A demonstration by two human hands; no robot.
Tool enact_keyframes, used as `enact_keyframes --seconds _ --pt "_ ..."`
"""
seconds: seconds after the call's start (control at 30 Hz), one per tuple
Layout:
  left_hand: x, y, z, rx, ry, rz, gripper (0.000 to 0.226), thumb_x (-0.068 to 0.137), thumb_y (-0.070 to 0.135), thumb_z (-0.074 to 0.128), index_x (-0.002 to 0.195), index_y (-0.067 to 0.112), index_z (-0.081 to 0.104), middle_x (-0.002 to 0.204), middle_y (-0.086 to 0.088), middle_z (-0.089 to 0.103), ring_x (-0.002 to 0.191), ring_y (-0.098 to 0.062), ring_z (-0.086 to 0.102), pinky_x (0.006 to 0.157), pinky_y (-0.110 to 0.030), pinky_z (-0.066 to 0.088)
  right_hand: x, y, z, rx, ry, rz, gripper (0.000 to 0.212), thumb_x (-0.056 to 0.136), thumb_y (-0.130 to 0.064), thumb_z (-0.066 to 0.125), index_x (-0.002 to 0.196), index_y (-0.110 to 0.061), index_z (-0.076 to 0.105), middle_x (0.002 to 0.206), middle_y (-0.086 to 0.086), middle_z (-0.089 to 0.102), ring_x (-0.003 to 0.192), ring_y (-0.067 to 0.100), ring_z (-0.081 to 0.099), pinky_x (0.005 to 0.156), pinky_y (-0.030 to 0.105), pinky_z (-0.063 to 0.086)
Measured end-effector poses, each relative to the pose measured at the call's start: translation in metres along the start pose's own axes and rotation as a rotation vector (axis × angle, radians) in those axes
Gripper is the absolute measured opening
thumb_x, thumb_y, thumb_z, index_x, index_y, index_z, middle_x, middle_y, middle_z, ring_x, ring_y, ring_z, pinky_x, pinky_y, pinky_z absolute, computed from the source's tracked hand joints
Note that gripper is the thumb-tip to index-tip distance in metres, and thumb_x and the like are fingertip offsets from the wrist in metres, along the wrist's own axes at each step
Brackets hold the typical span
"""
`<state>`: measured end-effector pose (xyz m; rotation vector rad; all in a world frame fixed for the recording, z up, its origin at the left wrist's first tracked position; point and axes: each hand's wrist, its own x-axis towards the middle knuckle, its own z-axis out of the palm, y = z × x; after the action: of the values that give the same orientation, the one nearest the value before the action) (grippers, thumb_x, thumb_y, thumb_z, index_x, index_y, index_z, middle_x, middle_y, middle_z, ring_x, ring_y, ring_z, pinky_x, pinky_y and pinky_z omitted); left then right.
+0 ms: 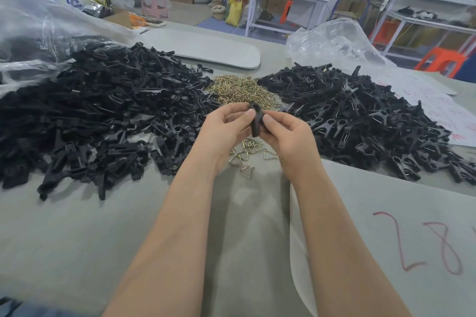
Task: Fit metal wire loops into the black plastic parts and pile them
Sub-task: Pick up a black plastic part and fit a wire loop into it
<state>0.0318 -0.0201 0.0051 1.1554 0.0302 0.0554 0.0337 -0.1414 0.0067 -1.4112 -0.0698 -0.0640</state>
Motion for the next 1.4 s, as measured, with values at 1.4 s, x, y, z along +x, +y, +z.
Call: enact_keyframes --seconds 1.4 --pt "0.007 0.005 -0.018 -0.646 0.133 -0.367 0.014 0.086 0.019 0.066 0.096 0.01 0.062 0.084 -0.001 0.06 0.069 -0.008 0.05 0.068 -0.019 0.042 -0.001 0.028 0.013 -1.295 -0.162 -0.077 0.024 0.086 -0.026 0.063 0.106 -0.013 0.061 0.11 0.012 0.06 0.104 0.029 0.056 0.081 0.031 0.041"
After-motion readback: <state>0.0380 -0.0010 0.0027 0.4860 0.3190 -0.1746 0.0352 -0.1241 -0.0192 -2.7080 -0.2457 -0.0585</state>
